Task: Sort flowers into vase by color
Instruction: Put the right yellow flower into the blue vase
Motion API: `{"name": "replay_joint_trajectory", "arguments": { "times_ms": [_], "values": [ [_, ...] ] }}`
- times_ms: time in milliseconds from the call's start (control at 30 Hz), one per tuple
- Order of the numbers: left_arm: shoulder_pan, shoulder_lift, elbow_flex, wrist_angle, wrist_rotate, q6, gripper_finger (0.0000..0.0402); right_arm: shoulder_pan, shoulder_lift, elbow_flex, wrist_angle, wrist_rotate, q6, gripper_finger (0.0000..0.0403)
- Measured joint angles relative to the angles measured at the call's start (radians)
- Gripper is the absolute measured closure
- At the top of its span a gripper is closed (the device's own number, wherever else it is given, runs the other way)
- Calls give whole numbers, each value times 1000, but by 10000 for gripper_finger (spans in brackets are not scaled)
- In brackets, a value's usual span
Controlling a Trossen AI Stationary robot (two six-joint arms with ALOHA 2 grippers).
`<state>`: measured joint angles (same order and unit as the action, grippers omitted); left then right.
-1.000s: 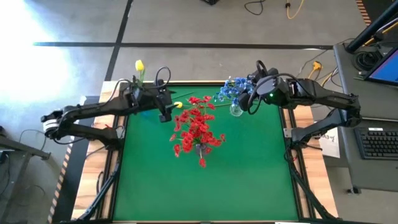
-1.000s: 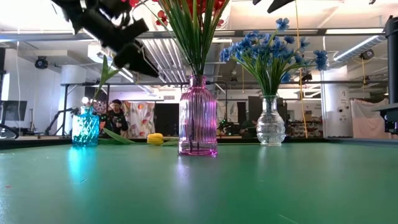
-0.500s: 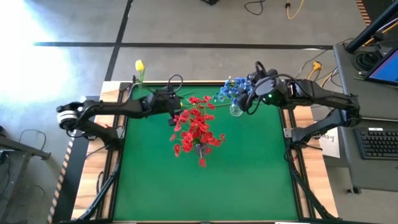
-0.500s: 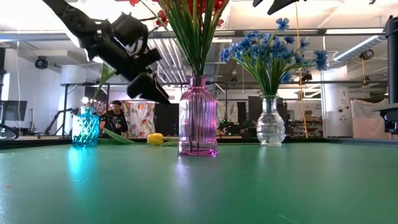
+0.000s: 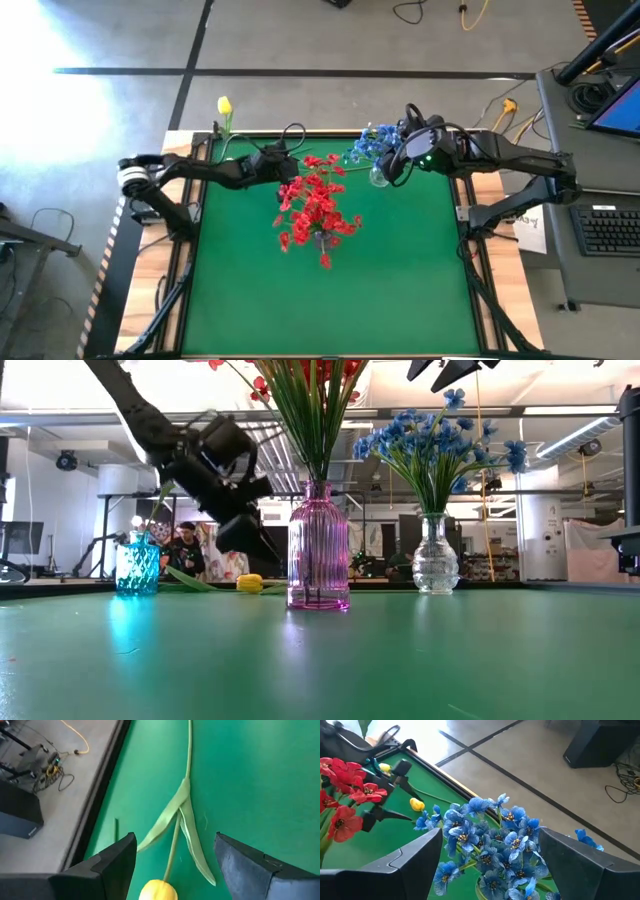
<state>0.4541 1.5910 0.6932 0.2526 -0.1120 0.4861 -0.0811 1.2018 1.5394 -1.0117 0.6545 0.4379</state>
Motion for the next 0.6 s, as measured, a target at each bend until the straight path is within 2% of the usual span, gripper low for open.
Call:
{"name": "replay_joint_trajectory", "arguments": {
  "times_ms": [267,600],
  "values": [
    [8,148,0,142,0,2,153,0,0,0,0,0,0,87],
    [41,218,0,222,-5,1,153,0,0,1,0,0,0,89]
  ]
}}
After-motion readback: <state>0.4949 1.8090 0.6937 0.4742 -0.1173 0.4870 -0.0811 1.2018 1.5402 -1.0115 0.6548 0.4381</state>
